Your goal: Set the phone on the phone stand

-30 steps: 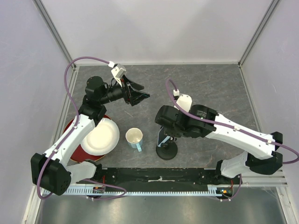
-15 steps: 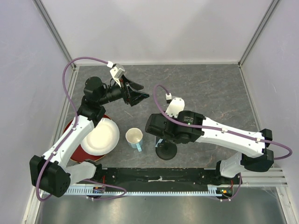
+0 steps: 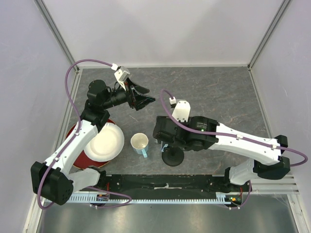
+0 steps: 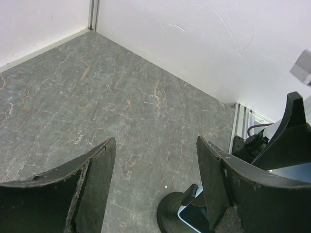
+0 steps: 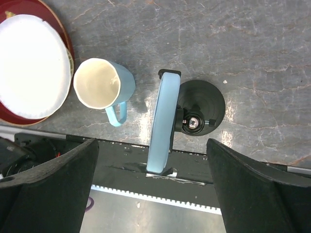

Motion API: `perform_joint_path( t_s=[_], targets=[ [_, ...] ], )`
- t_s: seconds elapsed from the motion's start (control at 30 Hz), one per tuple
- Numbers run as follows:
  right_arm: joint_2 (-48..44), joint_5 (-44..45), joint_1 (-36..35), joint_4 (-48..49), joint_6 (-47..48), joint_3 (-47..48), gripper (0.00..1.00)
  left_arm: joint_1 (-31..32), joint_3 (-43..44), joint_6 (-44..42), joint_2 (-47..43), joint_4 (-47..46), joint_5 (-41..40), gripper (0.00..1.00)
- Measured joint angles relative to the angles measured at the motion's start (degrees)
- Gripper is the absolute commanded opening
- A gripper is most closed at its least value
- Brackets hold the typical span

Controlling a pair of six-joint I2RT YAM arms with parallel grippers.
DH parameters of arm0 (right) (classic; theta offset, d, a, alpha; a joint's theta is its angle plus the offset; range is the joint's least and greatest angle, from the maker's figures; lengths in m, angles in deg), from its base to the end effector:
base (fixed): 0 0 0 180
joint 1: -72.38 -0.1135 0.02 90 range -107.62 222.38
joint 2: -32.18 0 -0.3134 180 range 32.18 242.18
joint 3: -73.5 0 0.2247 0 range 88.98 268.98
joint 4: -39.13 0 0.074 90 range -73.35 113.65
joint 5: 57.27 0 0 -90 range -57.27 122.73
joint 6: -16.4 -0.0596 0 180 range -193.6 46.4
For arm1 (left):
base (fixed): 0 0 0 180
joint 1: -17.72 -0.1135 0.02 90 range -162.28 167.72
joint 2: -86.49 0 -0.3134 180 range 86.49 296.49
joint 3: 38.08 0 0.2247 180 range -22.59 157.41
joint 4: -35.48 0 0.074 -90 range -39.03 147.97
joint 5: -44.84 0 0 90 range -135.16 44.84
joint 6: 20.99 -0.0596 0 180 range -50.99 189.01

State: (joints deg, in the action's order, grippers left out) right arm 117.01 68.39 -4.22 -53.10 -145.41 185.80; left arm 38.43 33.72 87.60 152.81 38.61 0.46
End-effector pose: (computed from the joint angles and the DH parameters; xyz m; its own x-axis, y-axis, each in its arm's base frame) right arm 0.0902 0.2287 0.4185 -0.7616 0.1339 -0.6341 -0.0296 0.9702 0.2405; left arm 0.2032 -0.1224 0.4267 -0.2554 -0.1418 -0.9564 0.8798 0.3761 -0.2907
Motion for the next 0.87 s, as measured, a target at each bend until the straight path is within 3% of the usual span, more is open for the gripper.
perform_joint_path(
  t_s=[0.33, 0.57, 0.77, 0.87],
  targets=[
    [-10.16, 3.32, -0.07, 5.60, 14.97, -1.01, 0.98, 0.00, 0.00, 0.07, 0.00, 0.00, -0.28, 0.73],
    [-33.62, 18.97, -0.13, 6.84, 13.44, -17.33, 0.98, 0.00, 0.00, 0.04, -0.26, 0.31, -4.07, 0.72],
    [-51.71, 27.91, -0.13, 5.99, 11.06, -21.94, 0.98, 0.00, -0.48, -0.07, -3.41, 2.08, -10.71, 0.72],
    [-56.46, 29.90, -0.11, 5.33, 9.88, -23.17, 0.98, 0.00, -1.18, -0.13, -5.79, 2.23, -13.62, 0.72]
  ],
)
